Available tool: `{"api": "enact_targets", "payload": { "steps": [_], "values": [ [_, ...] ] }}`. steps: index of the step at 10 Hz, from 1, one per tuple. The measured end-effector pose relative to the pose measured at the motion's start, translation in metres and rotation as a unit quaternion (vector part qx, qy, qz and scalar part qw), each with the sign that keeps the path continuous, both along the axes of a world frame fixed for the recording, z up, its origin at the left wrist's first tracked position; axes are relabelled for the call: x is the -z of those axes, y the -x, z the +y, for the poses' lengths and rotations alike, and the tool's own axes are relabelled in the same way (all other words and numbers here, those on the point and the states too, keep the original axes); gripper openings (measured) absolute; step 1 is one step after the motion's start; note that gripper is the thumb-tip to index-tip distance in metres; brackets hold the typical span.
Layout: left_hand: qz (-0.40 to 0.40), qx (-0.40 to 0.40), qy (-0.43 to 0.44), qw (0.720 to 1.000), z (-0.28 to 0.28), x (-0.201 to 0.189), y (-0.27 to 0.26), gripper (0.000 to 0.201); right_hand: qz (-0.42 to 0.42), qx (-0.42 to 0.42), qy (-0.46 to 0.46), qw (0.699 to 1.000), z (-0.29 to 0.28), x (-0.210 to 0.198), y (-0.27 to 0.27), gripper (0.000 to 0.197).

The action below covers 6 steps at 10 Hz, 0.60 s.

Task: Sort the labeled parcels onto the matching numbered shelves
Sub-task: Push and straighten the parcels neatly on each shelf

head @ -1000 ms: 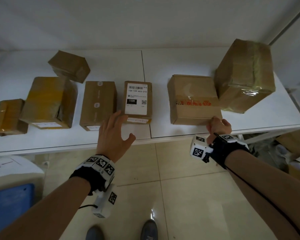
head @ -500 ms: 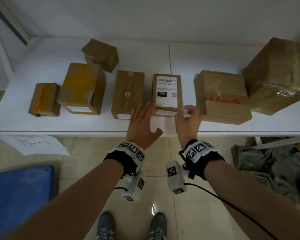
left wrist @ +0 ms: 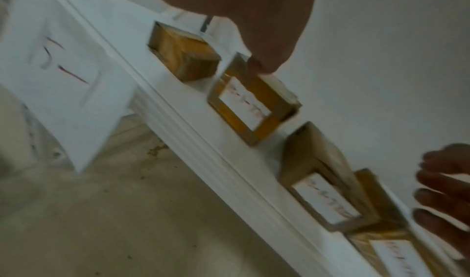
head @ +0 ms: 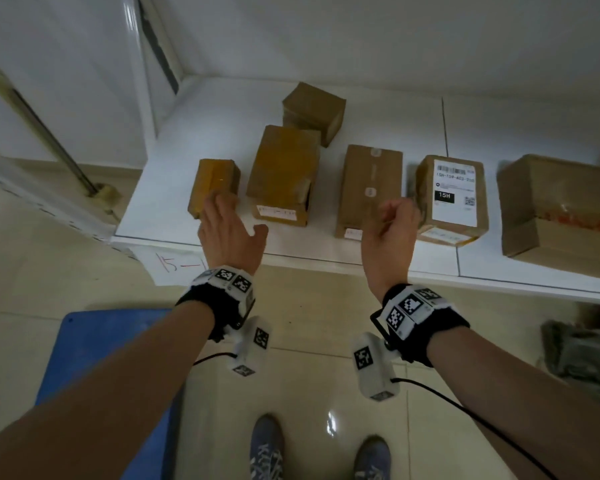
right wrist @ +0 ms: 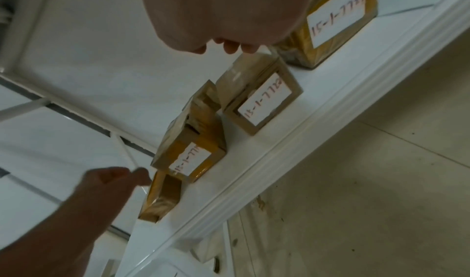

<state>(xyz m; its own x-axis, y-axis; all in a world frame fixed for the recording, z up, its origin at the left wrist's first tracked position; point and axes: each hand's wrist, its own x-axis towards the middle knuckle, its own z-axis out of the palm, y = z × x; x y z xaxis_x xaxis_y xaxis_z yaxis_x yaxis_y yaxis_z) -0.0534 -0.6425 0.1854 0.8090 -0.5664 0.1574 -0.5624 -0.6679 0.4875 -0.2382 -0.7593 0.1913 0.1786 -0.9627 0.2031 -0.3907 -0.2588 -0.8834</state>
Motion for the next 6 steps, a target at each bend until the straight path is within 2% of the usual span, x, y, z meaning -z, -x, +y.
{"api": "enact_targets", "payload": {
  "steps": [1, 2, 3, 4, 6],
  "values": [
    [0.06, 0.025, -0.166, 0.984, 0.012, 0.016, -0.035, 0.082, 0.007, -0.021, -0.013, 1.0, 0.013, 0.013, -0.013, 0.022],
    [0.093, 0.057, -0.251, 0.962, 0.012, 0.031, -0.059, 0.092, 0.019, -0.034, -0.018, 0.999, 0.019, 0.027, -0.018, 0.025],
    [0.102, 0.078, -0.275, 0.953, 0.008, 0.036, -0.072, 0.098, 0.032, -0.023, -0.038, 0.998, 0.022, 0.034, -0.017, 0.021],
    [0.114, 0.084, -0.25, 0.958, 0.008, 0.026, -0.074, 0.097, 0.036, 0.001, -0.073, 0.997, 0.026, 0.032, -0.013, 0.022],
    [0.122, 0.067, -0.085, 0.987, 0.043, -0.008, -0.042, 0.074, 0.06, 0.03, -0.2, 0.977, 0.049, 0.001, 0.016, 0.014]
  ]
}}
